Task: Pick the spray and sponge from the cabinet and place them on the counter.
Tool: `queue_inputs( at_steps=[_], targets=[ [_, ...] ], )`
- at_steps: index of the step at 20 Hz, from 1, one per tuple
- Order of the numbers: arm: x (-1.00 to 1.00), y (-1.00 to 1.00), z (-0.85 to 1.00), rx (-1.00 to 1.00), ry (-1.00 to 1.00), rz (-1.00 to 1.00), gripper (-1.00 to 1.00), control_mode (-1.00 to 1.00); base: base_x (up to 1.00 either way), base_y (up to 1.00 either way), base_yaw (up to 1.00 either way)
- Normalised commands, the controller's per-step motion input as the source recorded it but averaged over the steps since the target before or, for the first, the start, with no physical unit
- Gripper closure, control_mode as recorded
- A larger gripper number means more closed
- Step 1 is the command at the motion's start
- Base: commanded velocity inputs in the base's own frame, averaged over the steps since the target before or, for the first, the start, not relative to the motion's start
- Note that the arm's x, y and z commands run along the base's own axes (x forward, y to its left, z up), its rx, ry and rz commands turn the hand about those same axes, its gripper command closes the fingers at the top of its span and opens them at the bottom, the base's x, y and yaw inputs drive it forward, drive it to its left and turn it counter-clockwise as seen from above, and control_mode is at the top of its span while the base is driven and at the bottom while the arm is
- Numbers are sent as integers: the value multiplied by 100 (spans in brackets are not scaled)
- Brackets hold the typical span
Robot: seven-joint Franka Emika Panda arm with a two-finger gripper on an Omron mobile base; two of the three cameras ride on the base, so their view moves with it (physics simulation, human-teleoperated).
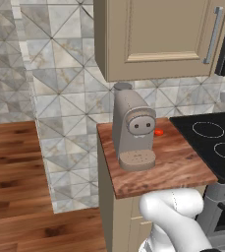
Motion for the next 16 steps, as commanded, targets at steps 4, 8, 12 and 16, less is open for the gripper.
queue_inputs(
  at_steps=[4, 8, 12, 16],
  targets=[
    [-18, -16, 26, 0, -17, 0, -100, -100, 0, 0, 0],
    [-15, -11, 27, 1, -17, 0, -100, -100, 0, 0, 0],
    [-13, -7, 30, 2, -17, 0, -100, -100, 0, 0, 0],
    [-9, -3, 31, 2, -17, 0, -100, -100, 0, 0, 0]
  ],
)
